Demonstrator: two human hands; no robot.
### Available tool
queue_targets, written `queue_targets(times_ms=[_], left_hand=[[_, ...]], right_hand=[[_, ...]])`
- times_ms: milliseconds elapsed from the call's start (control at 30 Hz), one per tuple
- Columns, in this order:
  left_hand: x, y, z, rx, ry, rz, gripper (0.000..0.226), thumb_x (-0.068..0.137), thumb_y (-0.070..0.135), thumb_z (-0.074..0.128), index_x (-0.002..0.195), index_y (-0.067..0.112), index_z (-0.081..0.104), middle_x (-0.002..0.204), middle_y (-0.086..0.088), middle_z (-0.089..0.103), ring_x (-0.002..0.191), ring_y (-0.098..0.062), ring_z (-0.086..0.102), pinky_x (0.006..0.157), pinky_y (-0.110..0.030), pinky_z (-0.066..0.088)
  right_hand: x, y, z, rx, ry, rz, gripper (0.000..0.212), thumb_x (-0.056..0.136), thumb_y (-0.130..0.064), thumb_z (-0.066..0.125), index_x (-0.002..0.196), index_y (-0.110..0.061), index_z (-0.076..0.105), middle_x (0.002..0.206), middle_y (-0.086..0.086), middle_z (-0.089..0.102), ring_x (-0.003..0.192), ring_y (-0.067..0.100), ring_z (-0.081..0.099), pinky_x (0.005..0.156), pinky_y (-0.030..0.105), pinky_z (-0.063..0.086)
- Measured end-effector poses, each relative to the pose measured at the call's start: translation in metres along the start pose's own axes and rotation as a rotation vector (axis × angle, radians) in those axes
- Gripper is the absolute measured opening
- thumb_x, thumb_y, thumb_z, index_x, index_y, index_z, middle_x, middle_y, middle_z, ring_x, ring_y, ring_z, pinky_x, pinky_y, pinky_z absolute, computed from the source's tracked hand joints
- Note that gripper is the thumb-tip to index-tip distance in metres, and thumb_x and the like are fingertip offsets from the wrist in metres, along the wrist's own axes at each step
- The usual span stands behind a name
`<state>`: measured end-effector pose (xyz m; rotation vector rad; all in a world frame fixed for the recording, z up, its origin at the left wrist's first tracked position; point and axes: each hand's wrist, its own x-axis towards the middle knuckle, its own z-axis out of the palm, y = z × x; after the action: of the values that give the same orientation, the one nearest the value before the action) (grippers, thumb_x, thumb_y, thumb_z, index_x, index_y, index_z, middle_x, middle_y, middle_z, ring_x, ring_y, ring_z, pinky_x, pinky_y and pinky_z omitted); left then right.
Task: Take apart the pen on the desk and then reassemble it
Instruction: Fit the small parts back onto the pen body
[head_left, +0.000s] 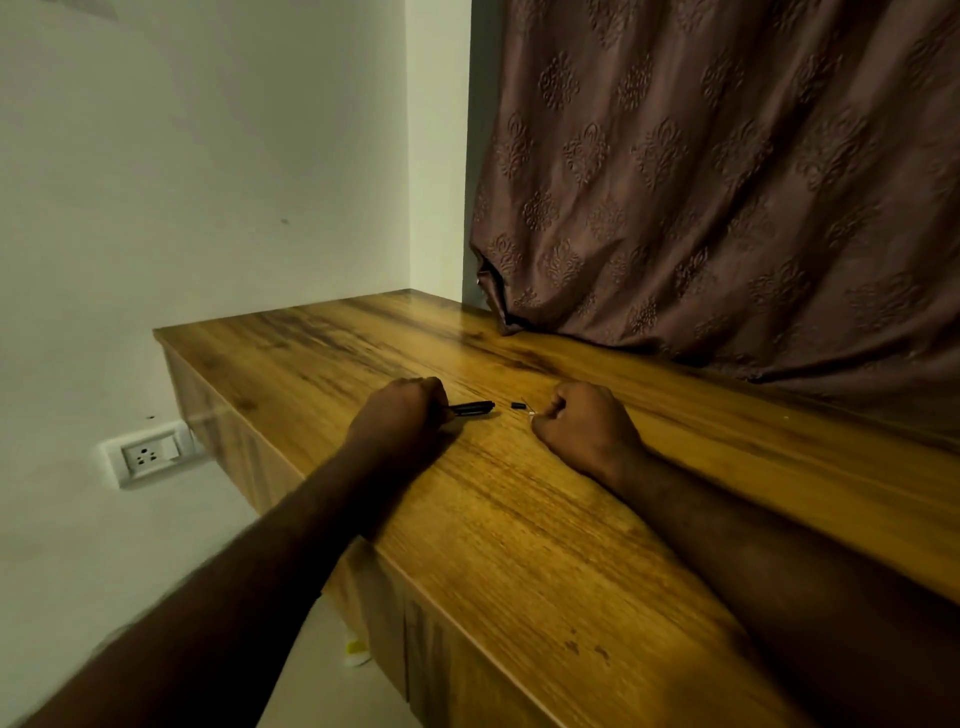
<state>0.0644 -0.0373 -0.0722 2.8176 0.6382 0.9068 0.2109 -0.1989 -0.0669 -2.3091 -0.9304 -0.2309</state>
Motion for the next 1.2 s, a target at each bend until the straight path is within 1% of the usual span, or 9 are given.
queue_targets(times_ms=[167,400,567,700,833,900,1000,1100,1200], left_hand=[[0.002,-0.002,0.004,0.006,-0.006,0.012,0.025,0.080,0.044,0.063,0.088,0.020,0.060,0.088,-0.003,0.065,0.079,-0.023,0.060,0.063,-0.031,0.046],[0.002,-0.003,0.003,-0.012,-0.010,0.016,0.025,0.082,0.044,0.062,0.088,0.020,0.060,0.088,-0.003,0.065,0.078,-0.023,0.060,0.062,-0.030,0.045],[0.001,-0.001,0.001,-0.001,-0.006,0.025,0.024,0.082,0.043,0.062,0.087,0.019,0.061,0.085,-0.003,0.064,0.075,-0.022,0.059,0.061,-0.030,0.047],[0.001,0.000,0.000,0.008,-0.010,-0.006,0.024,0.082,0.045,0.062,0.086,0.021,0.062,0.083,0.000,0.062,0.072,-0.019,0.057,0.061,-0.029,0.048],[0.002,0.000,-0.001,0.000,-0.031,-0.006,0.025,0.082,0.045,0.063,0.088,0.020,0.063,0.084,0.000,0.062,0.072,-0.018,0.058,0.061,-0.030,0.049],[0.001,0.001,-0.002,-0.012,-0.026,-0.011,0.024,0.081,0.044,0.063,0.088,0.021,0.063,0.084,0.000,0.064,0.073,-0.018,0.058,0.063,-0.031,0.051],[-0.003,0.003,-0.007,-0.065,-0.026,-0.021,0.023,0.080,0.040,0.065,0.092,0.021,0.064,0.083,0.000,0.066,0.073,-0.017,0.061,0.065,-0.034,0.055],[-0.006,0.005,-0.013,-0.117,-0.017,-0.017,0.020,0.080,0.035,0.067,0.093,0.020,0.062,0.082,0.000,0.067,0.071,-0.016,0.061,0.062,-0.031,0.052],[-0.008,0.004,-0.015,-0.138,-0.022,0.002,0.019,0.081,0.033,0.067,0.094,0.020,0.060,0.083,-0.001,0.066,0.071,-0.016,0.059,0.058,-0.027,0.045]], right_hand=[[0.000,-0.006,0.002,-0.066,0.010,0.021,0.023,0.074,-0.040,0.068,0.070,-0.018,0.062,0.077,0.000,0.067,0.077,0.024,0.063,0.068,0.037,0.056],[-0.001,-0.009,0.001,-0.116,0.018,0.034,0.021,0.076,-0.036,0.065,0.069,-0.017,0.062,0.079,0.002,0.067,0.080,0.027,0.064,0.068,0.037,0.056],[0.001,-0.011,0.002,-0.148,0.017,0.021,0.020,0.077,-0.035,0.062,0.074,-0.016,0.063,0.085,0.005,0.068,0.083,0.029,0.064,0.067,0.036,0.055],[0.002,-0.009,0.005,-0.174,0.037,0.002,0.015,0.080,-0.029,0.057,0.072,-0.017,0.059,0.086,0.005,0.066,0.083,0.029,0.063,0.063,0.033,0.049],[0.003,-0.009,0.007,-0.196,0.049,0.004,0.015,0.084,-0.029,0.056,0.072,-0.019,0.055,0.088,0.005,0.065,0.085,0.029,0.062,0.062,0.031,0.045],[0.003,-0.007,0.006,-0.138,0.077,0.046,0.017,0.084,-0.029,0.057,0.072,-0.017,0.057,0.085,0.004,0.066,0.081,0.028,0.062,0.062,0.031,0.047],[0.003,-0.001,0.002,0.083,0.154,0.064,0.022,0.086,-0.029,0.059,0.066,-0.019,0.058,0.075,-0.002,0.066,0.074,0.022,0.063,0.068,0.036,0.055],[-0.001,0.000,-0.002,0.256,0.150,-0.038,0.022,0.090,-0.025,0.061,0.069,-0.020,0.060,0.072,-0.004,0.064,0.074,0.017,0.061,0.068,0.029,0.050],[-0.008,-0.004,-0.003,0.295,0.106,-0.173,0.016,0.092,-0.021,0.061,0.079,-0.013,0.066,0.075,-0.005,0.065,0.069,0.008,0.057,0.064,0.026,0.044]])
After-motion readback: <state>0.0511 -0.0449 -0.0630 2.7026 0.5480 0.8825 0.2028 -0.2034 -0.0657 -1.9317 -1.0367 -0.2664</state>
